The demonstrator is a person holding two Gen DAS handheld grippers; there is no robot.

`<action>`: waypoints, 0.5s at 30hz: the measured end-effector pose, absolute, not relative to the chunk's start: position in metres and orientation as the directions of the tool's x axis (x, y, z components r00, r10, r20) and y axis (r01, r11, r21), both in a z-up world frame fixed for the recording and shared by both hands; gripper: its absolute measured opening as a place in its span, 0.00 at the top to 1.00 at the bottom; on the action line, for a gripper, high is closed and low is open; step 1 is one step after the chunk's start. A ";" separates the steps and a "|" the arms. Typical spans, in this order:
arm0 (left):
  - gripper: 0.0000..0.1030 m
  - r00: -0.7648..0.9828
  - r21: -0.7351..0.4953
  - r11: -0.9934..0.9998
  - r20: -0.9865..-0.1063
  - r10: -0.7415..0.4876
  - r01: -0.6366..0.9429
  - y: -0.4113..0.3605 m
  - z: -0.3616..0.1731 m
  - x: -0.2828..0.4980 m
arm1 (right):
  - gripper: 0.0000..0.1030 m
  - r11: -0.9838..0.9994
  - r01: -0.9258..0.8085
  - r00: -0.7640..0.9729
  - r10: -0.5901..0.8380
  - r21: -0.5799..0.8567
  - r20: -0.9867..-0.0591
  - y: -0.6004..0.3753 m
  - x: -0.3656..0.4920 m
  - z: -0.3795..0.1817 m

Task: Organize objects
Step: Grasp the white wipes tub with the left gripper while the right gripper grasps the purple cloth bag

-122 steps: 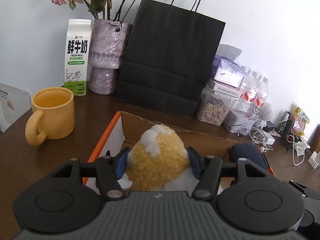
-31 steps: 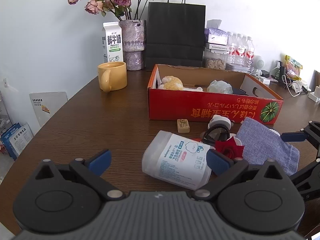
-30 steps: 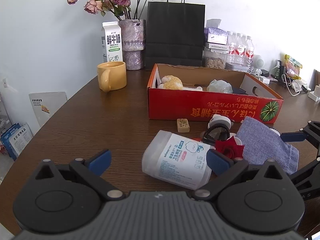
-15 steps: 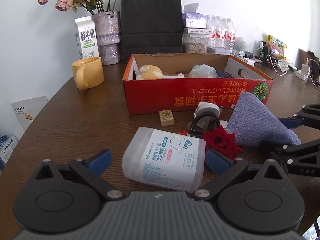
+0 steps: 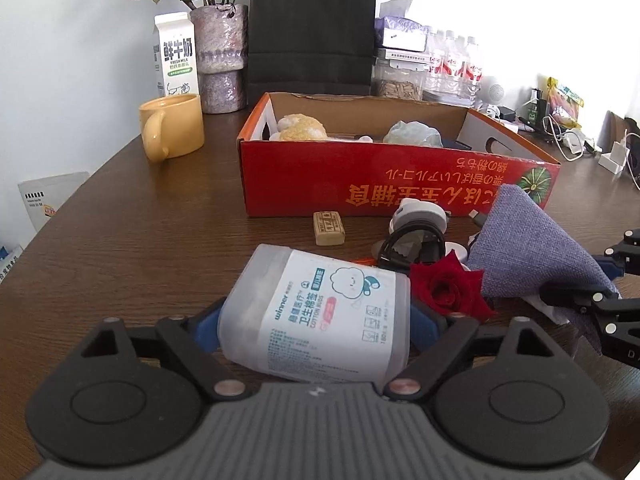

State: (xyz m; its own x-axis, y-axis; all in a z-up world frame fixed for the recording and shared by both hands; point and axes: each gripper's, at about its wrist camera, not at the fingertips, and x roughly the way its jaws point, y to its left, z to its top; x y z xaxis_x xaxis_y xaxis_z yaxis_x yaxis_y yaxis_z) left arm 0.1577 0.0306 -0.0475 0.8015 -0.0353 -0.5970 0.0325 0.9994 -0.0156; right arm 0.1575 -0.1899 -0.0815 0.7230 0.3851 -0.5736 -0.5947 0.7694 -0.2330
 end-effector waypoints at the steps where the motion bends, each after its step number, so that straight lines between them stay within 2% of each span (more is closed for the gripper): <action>1: 0.14 0.803 -0.015 0.999 -0.595 -0.035 0.033 0.030 -0.048 0.157 | 0.80 0.771 -0.594 0.724 0.385 -0.232 -0.573 -0.190 0.157 -0.081; 15: 0.15 0.823 -0.005 1.000 -0.568 0.013 -0.019 0.028 -0.046 0.145 | 0.80 0.802 -0.575 0.725 0.408 -0.162 -0.555 -0.197 0.155 -0.079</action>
